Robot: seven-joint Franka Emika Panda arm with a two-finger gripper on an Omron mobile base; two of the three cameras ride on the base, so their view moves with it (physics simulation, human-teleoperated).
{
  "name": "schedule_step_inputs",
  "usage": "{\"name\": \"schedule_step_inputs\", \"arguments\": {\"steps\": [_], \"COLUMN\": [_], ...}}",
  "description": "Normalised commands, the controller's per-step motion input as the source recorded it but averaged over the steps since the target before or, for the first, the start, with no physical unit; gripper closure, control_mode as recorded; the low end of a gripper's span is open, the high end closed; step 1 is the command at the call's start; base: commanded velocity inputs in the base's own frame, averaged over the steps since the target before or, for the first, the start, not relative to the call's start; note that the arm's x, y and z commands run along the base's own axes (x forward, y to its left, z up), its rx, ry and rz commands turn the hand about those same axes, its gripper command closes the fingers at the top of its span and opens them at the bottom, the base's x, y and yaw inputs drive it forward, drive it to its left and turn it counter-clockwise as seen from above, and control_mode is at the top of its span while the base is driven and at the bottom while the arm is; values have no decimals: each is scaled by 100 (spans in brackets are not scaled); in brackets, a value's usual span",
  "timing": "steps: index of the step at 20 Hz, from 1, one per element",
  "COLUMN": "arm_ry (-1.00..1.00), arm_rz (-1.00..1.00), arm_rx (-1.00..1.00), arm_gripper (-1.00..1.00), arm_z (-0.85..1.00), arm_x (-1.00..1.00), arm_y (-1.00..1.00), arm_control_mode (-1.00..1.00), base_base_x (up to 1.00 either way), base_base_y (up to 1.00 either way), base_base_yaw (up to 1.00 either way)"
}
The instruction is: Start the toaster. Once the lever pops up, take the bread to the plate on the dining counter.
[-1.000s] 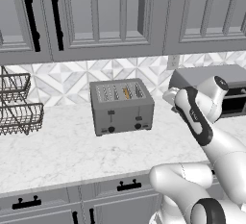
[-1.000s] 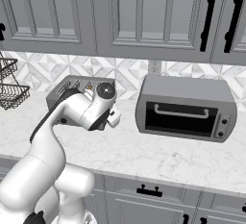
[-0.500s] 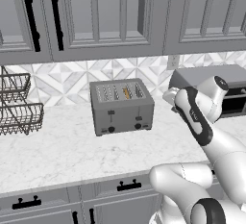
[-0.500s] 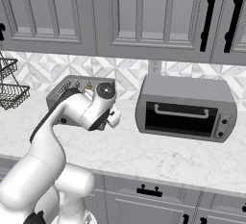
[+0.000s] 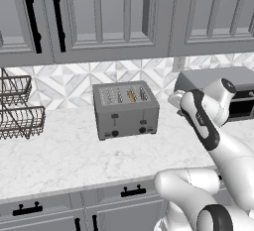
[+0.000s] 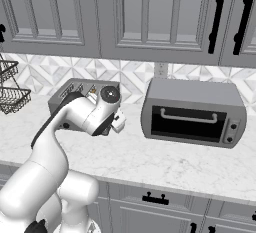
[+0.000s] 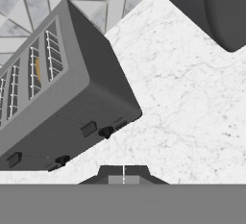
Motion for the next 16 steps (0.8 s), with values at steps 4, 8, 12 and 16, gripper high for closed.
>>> {"name": "schedule_step_inputs", "arguments": {"steps": [4, 8, 12, 16], "arm_ry": [0, 0, 0, 0], "arm_rz": [0, 0, 0, 0], "arm_rx": [0, 0, 0, 0], "arm_gripper": [100, 100, 100, 100], "arm_z": [0, 0, 0, 0], "arm_x": [0, 0, 0, 0], "arm_y": [0, 0, 0, 0], "arm_control_mode": [-100, -100, -100, -100], "base_base_x": [0, 0, 0, 0], "base_base_y": [0, 0, 0, 0], "base_base_yaw": [0, 0, 0, 0]}}
